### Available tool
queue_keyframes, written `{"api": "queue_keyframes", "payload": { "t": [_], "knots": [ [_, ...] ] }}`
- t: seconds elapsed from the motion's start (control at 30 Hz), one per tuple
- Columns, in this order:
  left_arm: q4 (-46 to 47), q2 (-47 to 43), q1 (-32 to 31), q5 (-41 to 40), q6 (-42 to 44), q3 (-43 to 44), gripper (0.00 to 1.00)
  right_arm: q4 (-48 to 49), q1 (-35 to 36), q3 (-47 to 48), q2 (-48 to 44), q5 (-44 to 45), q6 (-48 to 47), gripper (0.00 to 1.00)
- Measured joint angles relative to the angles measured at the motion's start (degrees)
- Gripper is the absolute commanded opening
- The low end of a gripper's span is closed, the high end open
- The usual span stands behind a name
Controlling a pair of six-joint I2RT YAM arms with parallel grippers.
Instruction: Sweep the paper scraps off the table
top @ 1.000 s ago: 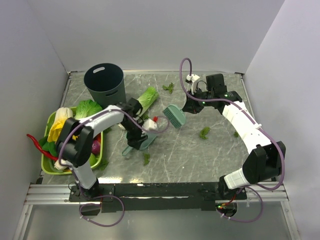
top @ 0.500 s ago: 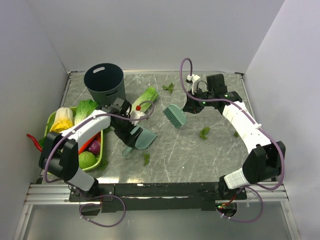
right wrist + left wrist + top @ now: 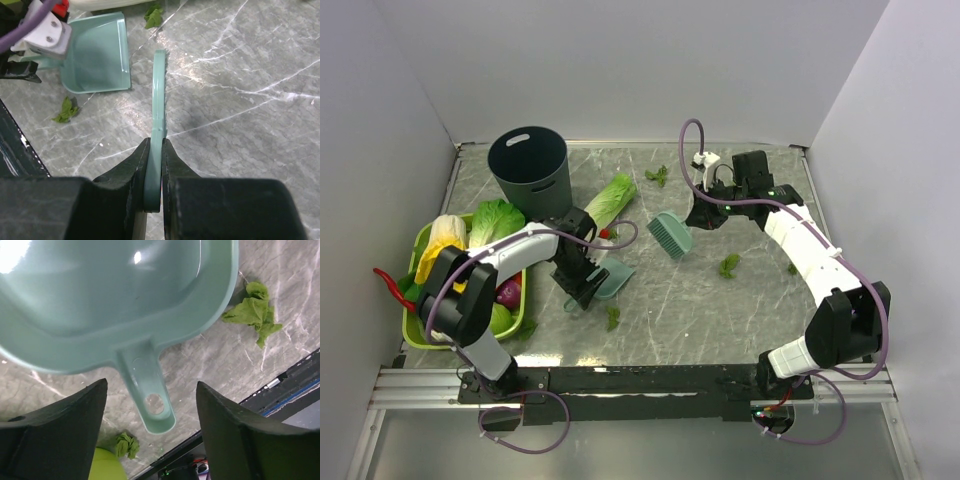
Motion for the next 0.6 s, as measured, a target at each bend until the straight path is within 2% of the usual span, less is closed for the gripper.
{"api": "queue_keyframes", "payload": {
  "t": [0.13,0.43,0.6],
  "knots": [
    [0.3,1.4,-0.4,-0.7,-0.3,-0.1,0.72,0.1,0.0,-0.2,0.0,0.0,0.0,0.00],
    [1.3,1.7,-0.4,-1.9,-0.8,-0.2,0.57,0.1,0.0,-0.2,0.0,0.0,0.0,0.00],
    [1.4,1.7,-0.4,-1.7,0.7,-0.4,0.42,0.0,0.0,-0.2,0.2,0.0,0.0,0.00]
  ]
}}
